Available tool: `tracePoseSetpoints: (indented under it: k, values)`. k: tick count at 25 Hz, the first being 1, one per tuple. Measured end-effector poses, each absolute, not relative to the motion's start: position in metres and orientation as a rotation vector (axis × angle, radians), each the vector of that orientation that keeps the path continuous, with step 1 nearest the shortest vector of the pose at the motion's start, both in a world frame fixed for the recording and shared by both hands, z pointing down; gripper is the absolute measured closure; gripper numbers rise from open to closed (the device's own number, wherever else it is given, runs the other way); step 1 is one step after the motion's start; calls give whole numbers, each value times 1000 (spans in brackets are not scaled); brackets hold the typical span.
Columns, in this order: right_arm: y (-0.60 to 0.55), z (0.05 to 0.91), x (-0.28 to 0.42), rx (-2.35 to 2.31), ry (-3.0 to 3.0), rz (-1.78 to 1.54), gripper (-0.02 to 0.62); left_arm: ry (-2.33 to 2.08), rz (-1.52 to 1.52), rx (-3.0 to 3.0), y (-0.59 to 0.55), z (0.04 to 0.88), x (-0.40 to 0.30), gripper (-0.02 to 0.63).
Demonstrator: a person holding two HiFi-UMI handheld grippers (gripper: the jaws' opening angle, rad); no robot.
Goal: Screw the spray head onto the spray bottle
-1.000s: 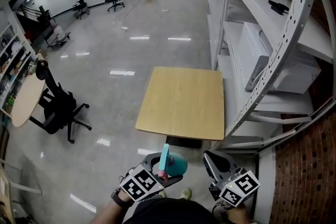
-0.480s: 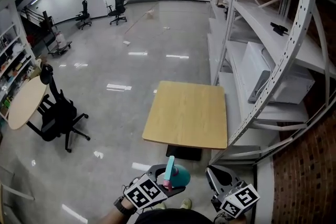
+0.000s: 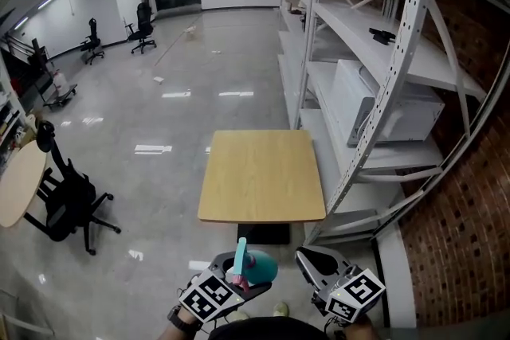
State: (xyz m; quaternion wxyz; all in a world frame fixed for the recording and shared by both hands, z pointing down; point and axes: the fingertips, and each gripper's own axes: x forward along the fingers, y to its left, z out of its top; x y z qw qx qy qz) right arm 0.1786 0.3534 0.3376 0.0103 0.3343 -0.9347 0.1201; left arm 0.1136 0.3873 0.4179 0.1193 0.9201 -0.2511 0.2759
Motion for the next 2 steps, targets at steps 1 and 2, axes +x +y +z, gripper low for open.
tracePoseSetpoints:
  k: [1,2]
  values:
    - [355,338,180,1043,-2915,373,594,-733,804,2691,389,418,115,236]
    - [356,338,181,1042,-2914,371,594,-732,801,2692,390,418,117,236]
